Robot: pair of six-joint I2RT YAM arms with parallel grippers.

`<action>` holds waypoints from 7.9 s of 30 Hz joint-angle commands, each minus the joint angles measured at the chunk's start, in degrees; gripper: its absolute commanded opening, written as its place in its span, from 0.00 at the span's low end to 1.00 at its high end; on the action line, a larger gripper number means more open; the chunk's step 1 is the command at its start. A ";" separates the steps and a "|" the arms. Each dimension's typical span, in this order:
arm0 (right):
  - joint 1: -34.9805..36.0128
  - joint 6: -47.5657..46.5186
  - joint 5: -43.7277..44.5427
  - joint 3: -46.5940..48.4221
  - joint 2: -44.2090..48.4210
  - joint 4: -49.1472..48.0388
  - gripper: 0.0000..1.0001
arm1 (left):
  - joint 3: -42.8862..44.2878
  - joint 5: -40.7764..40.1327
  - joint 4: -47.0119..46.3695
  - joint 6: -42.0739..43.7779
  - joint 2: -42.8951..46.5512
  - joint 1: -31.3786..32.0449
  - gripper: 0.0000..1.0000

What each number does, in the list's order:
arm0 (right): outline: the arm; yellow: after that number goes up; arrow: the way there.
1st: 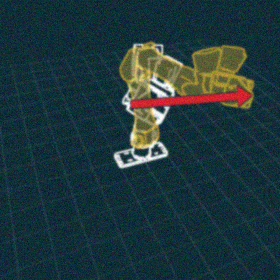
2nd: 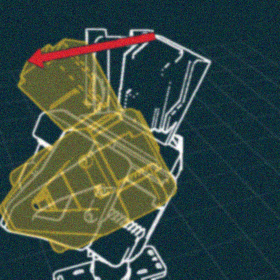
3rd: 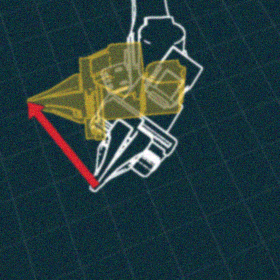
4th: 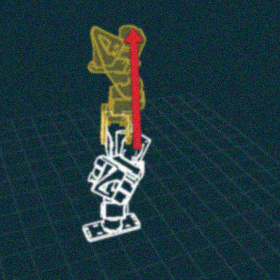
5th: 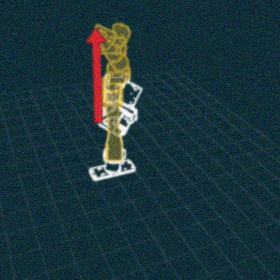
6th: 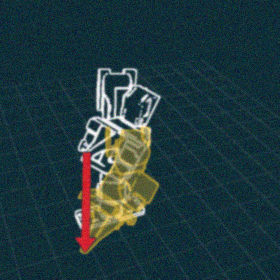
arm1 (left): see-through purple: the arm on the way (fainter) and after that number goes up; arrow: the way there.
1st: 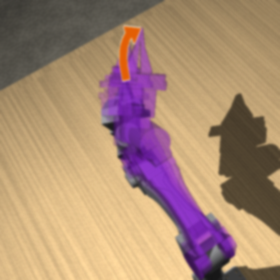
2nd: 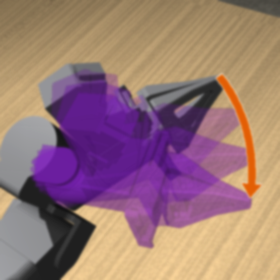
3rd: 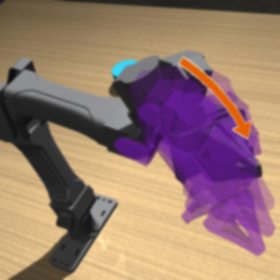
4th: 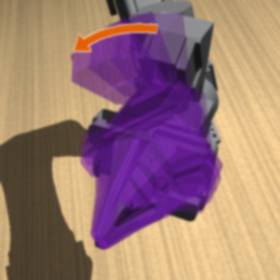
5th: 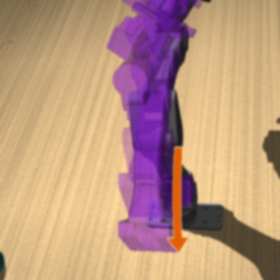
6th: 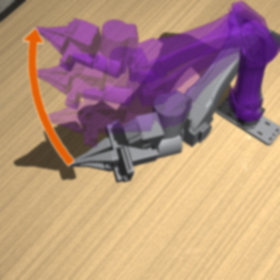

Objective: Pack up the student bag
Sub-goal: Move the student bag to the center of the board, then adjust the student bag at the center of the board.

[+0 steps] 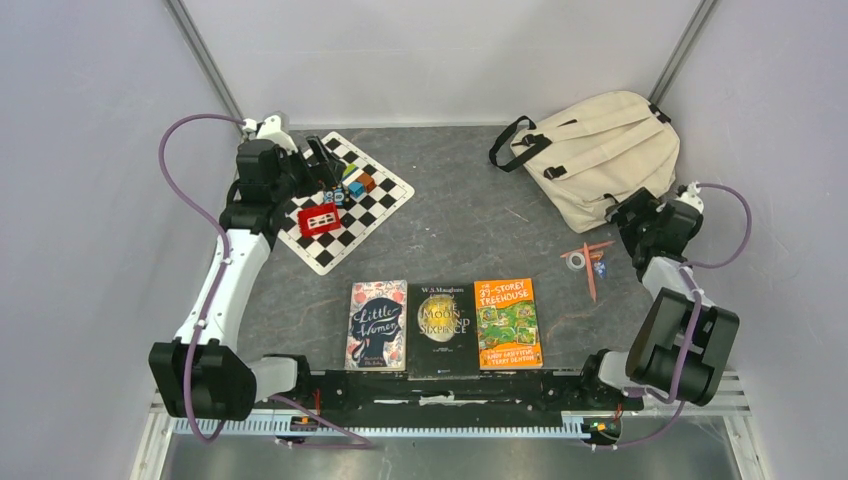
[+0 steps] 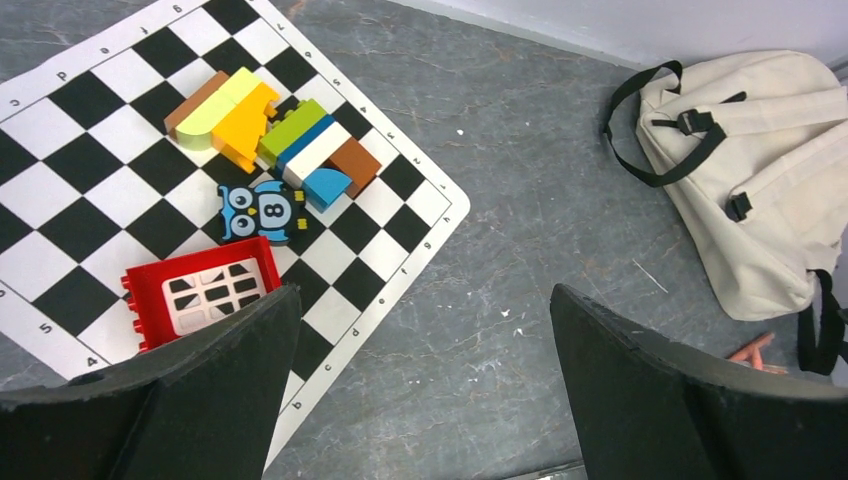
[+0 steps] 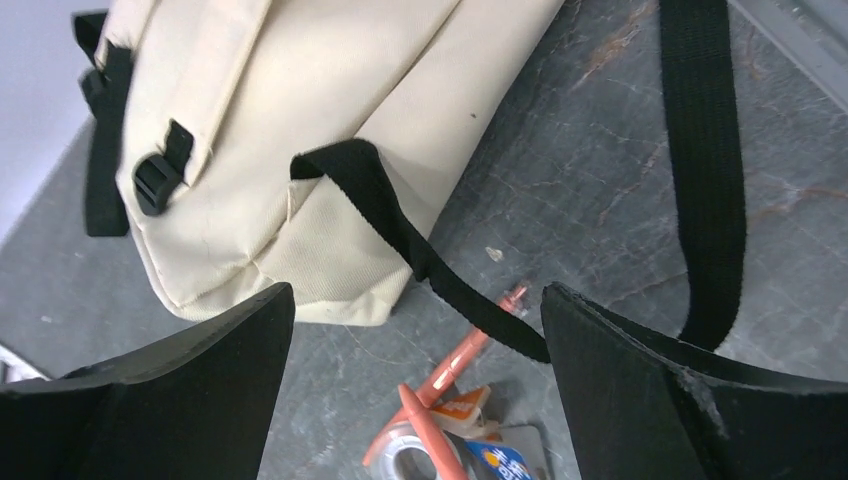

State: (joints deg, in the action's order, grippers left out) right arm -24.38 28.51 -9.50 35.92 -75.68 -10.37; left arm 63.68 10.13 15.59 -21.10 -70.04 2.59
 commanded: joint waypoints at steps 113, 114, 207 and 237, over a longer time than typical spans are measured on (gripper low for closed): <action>15.83 -1.86 -10.86 -0.47 -0.77 -7.65 0.98 | -5.68 25.63 -19.55 -22.05 -34.30 23.72 0.71; 14.77 -1.50 -12.88 -0.69 -1.82 -9.27 0.98 | -5.52 25.77 -19.55 -22.13 -34.64 23.73 0.67; 46.87 -35.73 -4.26 5.55 11.41 -14.36 0.00 | -14.65 22.77 -28.21 -29.42 0.96 14.46 1.00; 77.72 -22.76 21.21 4.57 14.27 8.44 0.98 | -20.81 4.97 14.25 -7.94 29.59 13.93 1.00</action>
State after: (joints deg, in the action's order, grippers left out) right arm 53.76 -0.69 -3.22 34.83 -66.02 -12.51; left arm 44.03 15.20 28.03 -31.88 -42.72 16.73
